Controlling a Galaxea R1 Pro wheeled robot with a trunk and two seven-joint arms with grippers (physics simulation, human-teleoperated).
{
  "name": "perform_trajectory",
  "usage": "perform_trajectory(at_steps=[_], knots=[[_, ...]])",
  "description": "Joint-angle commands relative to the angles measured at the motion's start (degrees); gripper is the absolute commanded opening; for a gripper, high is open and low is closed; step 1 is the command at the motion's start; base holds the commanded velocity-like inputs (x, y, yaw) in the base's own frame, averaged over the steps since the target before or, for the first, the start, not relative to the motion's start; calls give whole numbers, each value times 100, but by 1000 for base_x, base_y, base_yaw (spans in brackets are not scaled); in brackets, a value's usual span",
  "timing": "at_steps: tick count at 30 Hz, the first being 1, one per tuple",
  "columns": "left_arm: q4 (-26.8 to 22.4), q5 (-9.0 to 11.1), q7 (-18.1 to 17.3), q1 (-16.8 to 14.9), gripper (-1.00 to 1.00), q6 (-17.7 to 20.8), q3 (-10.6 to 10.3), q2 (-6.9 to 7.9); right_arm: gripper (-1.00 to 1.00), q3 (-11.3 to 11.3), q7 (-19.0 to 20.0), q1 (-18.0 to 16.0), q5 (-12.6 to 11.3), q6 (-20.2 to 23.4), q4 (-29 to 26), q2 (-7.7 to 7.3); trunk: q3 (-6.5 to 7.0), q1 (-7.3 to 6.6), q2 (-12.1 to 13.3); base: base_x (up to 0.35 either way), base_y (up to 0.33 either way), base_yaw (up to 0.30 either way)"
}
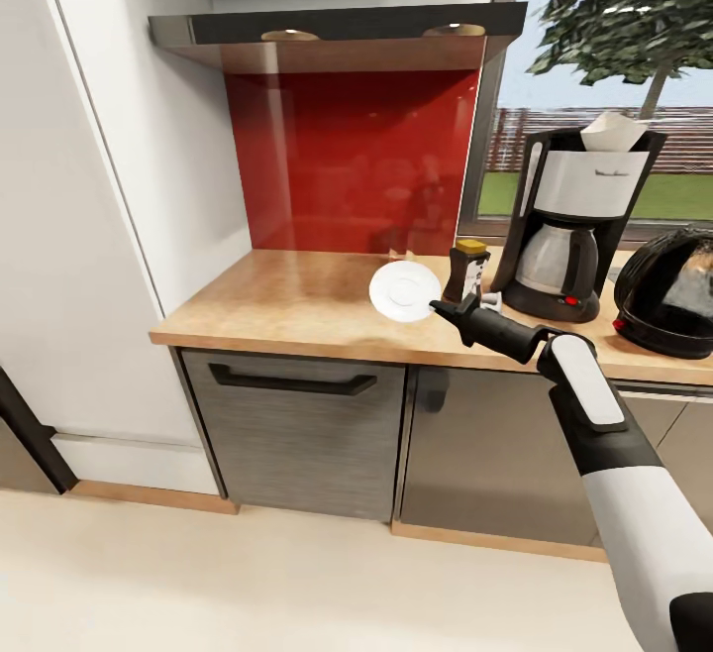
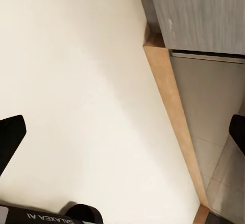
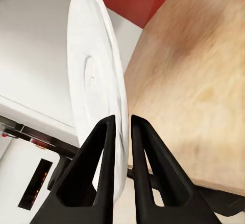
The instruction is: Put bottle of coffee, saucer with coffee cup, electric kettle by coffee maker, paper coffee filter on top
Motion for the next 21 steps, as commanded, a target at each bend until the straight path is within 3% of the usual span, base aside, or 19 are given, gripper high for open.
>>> perform_trajectory(at_steps=[1, 3, 10, 11, 12, 14, 18, 21], knots=[[1, 60, -14, -3, 100, 44, -41, 3, -100, 6, -20, -4, -50, 6, -2, -4, -5, -1, -3, 0, 0, 0], [1, 60, -14, -3, 100, 44, -41, 3, -100, 6, -20, -4, -50, 6, -2, -4, -5, -1, -3, 0, 0, 0], [62, 60, 188, 3, 100, -182, -25, -212, -100, -219, -256, -8, -78, 14, 8, -233, -5, -1, -3, 0, 0, 0], [63, 58, 192, 4, 100, -1122, -25, -215, -100, -570, -1144, -8, -365, 14, 7, -551, -5, -1, -3, 0, 0, 0], [65, 59, 201, 5, 100, -1170, -24, -223, -100, -594, -1392, -8, -431, 13, -6, -608, -5, -1, -3, 0, 0, 0], [66, 60, 204, 5, 100, -1190, -23, -228, -100, -604, -1522, -8, -454, 14, -41, -638, -5, -1, -3, 0, 0, 0], [66, 59, 207, 5, 100, -1216, -23, -236, -100, -855, -2039, -23, -602, 15, -262, -675, -5, -1, -3, 0, 0, 0], [66, 60, 207, 6, 100, -1219, -23, -237, -100, -915, -2842, -32, -1311, 15, -441, -726, -5, -1, -3, 0, 0, 0]])
